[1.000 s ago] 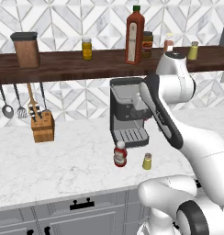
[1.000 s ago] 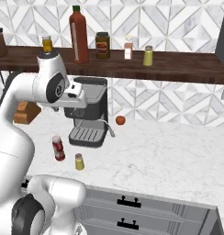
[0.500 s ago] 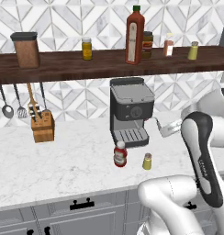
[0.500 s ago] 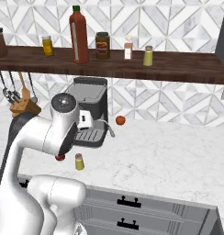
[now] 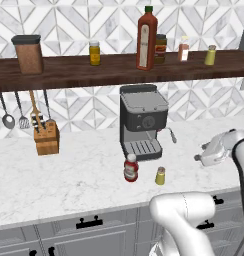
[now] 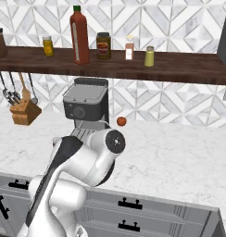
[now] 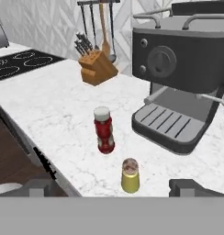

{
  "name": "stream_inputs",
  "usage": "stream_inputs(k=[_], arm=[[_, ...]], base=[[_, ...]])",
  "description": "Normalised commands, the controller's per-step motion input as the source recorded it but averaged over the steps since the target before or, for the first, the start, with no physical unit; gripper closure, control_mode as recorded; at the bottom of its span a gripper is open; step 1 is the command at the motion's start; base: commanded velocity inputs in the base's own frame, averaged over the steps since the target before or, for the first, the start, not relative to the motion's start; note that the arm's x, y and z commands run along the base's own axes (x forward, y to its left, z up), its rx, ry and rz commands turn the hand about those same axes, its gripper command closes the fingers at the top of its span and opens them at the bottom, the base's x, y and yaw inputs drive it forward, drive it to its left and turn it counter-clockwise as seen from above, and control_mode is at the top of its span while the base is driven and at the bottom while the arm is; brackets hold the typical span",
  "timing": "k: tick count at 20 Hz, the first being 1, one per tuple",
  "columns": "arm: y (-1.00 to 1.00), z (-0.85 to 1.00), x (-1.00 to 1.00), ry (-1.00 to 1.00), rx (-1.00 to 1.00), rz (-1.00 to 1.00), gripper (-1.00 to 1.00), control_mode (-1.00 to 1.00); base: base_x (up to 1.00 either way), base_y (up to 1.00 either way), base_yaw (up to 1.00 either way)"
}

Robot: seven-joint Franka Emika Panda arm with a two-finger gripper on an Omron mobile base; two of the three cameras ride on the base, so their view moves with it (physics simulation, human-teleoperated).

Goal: Put the shaker and condiment bottle from the counter next to their counterparts in the cabinet.

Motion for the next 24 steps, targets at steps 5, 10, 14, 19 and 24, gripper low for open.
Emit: stream_inputs(k=[5, 10, 14, 19, 24], arm=[[0.0, -0.71, 0.0, -0.2, 0.05, 0.33, -1.0, -1.0], [0.08, -0.34, 0.07, -0.05, 0.04, 0.26, -1.0, -1.0], [0.15, -0.5, 0.28, -0.01, -0.05, 0.06, -1.0, -1.0], [0.07, -0.52, 0.43, 0.0, 0.01, 0.03, -1.0, -1.0], [0.06, -0.42, 0.34, 0.0, 0.1, 0.05, -1.0, -1.0]], base=[[0.0, 0.0, 0.0], [0.0, 0.0, 0.0], [0.0, 0.0, 0.0], [0.0, 0.0, 0.0], [0.0, 0.0, 0.0]])
